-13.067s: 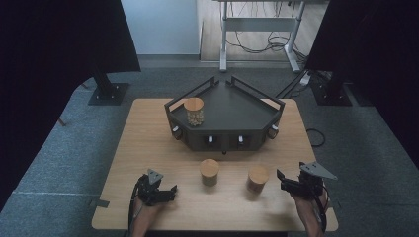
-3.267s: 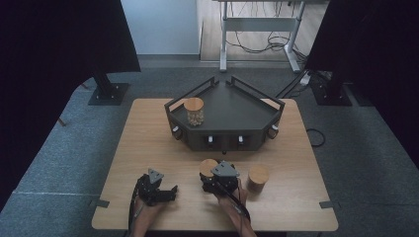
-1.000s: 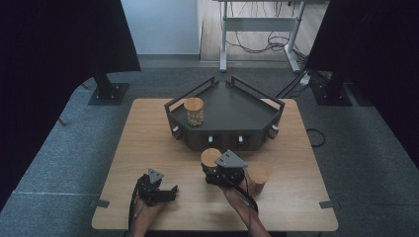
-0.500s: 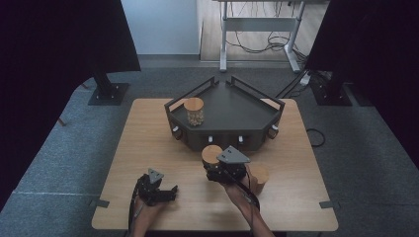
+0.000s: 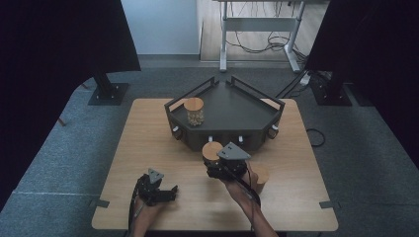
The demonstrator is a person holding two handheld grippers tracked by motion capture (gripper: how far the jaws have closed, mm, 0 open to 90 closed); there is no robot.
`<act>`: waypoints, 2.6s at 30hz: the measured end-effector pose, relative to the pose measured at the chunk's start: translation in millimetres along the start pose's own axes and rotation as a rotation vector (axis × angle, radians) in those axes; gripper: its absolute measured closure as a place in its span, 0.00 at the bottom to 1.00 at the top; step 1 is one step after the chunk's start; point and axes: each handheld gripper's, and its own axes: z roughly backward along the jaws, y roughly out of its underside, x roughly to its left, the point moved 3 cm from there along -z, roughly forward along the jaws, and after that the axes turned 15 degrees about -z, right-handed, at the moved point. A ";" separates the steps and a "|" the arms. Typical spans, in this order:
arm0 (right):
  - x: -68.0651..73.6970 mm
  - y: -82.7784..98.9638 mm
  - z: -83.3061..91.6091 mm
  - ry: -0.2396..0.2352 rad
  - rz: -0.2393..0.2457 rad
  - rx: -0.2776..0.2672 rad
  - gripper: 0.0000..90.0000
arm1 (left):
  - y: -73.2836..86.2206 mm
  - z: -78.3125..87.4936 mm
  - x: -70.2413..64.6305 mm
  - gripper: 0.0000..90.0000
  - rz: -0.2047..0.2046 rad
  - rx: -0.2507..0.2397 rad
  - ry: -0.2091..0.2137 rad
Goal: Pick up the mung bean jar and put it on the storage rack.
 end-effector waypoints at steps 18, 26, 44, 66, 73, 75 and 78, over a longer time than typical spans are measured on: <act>-8.3 -14.0 -2.3 0.009 0.002 0.002 0.26 | 0.0 0.0 0.0 0.02 0.000 0.000 0.000; -11.0 -20.7 -3.2 0.019 0.006 -0.001 0.26 | 0.0 0.0 0.0 0.02 0.000 0.000 0.000; -15.1 -34.1 -5.6 0.024 0.005 -0.010 0.26 | 0.0 0.1 0.0 0.02 0.000 0.001 0.000; -24.8 -52.3 -12.2 0.038 -0.001 -0.015 0.26 | 0.0 0.0 0.0 0.02 -0.001 0.000 -0.001; -25.9 -60.7 -14.7 0.050 0.013 -0.021 0.26 | 0.0 0.2 0.0 0.02 -0.001 0.002 0.001; -26.5 -62.9 -15.4 0.053 0.015 -0.023 0.26 | 0.0 0.1 0.0 0.02 -0.001 0.001 0.001; -28.4 -66.1 -16.2 0.056 0.017 -0.028 0.26 | 0.0 0.1 -0.1 0.02 -0.001 0.001 0.001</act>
